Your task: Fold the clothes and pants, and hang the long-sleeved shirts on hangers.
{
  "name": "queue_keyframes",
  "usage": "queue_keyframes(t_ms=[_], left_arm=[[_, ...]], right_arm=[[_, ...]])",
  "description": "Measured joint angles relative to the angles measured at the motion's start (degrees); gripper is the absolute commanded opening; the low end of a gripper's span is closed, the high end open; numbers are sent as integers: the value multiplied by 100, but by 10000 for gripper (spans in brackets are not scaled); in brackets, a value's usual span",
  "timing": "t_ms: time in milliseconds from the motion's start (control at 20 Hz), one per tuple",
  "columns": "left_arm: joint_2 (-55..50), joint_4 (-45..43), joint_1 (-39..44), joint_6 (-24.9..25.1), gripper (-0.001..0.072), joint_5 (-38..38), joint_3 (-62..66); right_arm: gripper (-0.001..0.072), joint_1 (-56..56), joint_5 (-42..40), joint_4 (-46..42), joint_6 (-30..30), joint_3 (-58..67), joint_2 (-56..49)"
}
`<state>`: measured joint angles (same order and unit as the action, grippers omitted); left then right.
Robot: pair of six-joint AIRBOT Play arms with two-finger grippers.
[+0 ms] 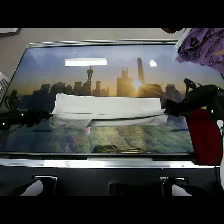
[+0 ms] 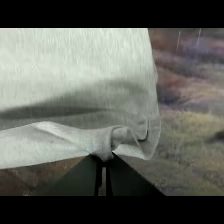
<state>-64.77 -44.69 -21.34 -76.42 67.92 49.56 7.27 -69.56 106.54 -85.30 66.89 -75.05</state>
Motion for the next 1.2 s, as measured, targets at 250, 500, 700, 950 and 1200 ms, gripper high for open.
queue_keyframes(t_ms=[250, 500, 700, 950, 1200], left_arm=[[-1512, 63, 350, 107, 23, -284, 1215], [-2802, 76, 616, 101, 23, -367, 2490], [-3526, 79, 752, -15, 25, -428, 3206], [-3899, 74, 872, -74, 403, -614, 3547], [-3799, 31, 778, -168, 402, -374, 3871]], right_arm=[[30, -85, 363, -186, 138, 778, -861], [31, -101, 772, -39, 140, 1193, -1550], [33, -98, 1117, 107, 151, 1298, -1965], [378, -52, 1001, 232, 225, 1475, -2247], [455, 710, 57, 625, -52, 1976, -2264]])
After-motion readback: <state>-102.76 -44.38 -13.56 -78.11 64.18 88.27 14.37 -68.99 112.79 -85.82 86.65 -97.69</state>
